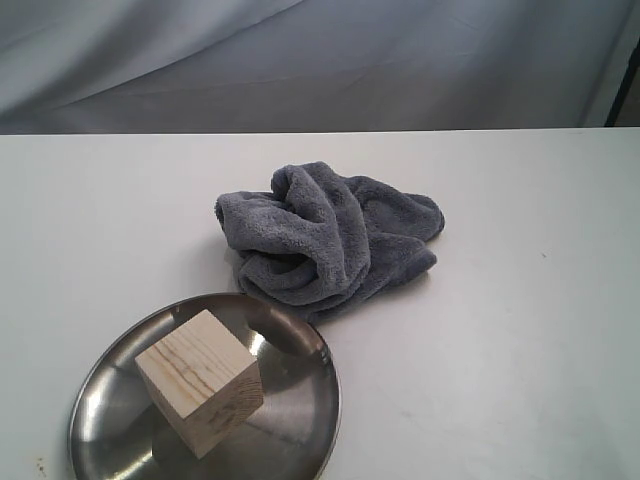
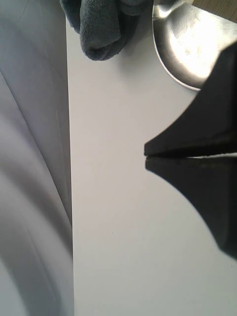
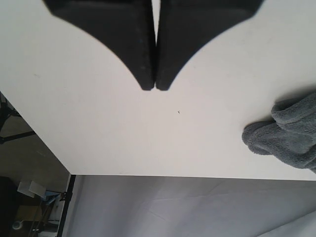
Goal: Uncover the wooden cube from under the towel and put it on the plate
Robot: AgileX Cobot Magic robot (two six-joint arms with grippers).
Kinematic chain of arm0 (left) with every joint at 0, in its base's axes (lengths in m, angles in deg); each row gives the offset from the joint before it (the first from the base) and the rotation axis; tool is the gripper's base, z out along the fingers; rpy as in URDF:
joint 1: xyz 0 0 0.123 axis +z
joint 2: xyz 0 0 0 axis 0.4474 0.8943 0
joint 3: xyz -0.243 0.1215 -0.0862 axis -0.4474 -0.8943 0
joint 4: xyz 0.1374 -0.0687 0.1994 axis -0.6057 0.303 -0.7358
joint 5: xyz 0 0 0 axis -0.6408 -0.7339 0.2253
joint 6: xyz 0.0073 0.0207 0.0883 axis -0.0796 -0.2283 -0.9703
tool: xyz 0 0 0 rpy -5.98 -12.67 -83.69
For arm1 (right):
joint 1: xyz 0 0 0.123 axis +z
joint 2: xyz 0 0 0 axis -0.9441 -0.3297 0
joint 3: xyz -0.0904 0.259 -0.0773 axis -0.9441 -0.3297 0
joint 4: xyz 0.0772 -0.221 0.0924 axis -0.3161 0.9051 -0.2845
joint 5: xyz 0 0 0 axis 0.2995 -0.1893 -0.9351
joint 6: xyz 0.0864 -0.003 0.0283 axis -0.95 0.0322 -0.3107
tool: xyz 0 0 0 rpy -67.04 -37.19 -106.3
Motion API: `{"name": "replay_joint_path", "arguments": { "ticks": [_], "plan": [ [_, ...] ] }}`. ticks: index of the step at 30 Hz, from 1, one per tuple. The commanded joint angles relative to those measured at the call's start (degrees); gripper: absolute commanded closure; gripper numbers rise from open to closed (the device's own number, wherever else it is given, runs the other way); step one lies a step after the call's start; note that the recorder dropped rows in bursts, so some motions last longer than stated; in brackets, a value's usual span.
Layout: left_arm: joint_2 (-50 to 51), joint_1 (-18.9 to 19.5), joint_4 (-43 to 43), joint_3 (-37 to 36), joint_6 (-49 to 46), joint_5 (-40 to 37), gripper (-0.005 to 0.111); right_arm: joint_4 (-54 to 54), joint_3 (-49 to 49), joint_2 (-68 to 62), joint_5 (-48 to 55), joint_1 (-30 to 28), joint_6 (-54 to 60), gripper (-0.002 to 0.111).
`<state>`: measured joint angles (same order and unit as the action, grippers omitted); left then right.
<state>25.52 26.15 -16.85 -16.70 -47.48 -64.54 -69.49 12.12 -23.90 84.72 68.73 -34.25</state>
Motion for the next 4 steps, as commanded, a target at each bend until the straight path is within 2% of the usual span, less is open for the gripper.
{"name": "replay_joint_path", "arguments": {
  "ticks": [1, 4],
  "plan": [
    [-0.12, 0.12, 0.03, -0.28, 0.12, 0.40, 0.107, -0.20, -0.13, 0.38, -0.66, 0.25, 0.28, 0.108],
    [-0.12, 0.12, 0.03, -0.28, 0.12, 0.40, 0.107, -0.20, -0.13, 0.38, -0.66, 0.25, 0.28, 0.108]
  ]
}}
